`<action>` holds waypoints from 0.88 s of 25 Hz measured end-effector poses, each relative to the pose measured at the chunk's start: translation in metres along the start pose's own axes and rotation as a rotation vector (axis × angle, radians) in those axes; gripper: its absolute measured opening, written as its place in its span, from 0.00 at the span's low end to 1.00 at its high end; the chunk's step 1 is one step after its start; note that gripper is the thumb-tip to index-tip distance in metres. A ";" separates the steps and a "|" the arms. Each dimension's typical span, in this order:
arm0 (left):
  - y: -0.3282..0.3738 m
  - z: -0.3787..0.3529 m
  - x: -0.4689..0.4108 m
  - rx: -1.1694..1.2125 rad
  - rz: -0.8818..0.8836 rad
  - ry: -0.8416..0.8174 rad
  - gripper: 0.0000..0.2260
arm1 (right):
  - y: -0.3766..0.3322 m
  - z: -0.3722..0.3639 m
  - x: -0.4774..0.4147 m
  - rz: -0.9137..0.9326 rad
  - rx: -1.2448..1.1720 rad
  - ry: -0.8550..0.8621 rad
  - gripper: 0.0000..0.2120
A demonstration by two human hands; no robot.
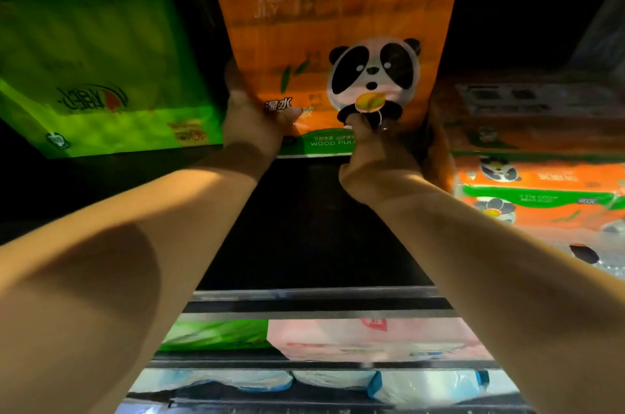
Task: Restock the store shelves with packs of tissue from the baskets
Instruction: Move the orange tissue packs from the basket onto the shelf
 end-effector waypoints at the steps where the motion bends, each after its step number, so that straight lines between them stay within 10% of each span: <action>1: 0.000 -0.004 -0.006 -0.030 0.005 -0.015 0.42 | 0.000 -0.005 -0.007 -0.009 -0.006 -0.022 0.37; 10: -0.016 -0.045 -0.035 -0.663 0.125 -0.439 0.23 | 0.004 -0.023 -0.049 0.008 -0.201 -0.154 0.40; 16: -0.013 -0.033 -0.019 -0.336 0.136 -0.256 0.19 | -0.002 -0.023 -0.025 0.067 -0.254 -0.161 0.37; 22: 0.004 -0.024 0.004 -0.234 0.079 -0.037 0.46 | -0.005 0.014 0.039 0.216 -0.124 0.008 0.14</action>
Point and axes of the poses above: each hand's wrist, its own x-axis away from the middle knuckle, its own z-axis out of the back of the hand, y = z × x, the point moved 10 cm from there along -x, towards the middle knuckle, and after that the axes turned 13 degrees about x, right-handed, at the moved point
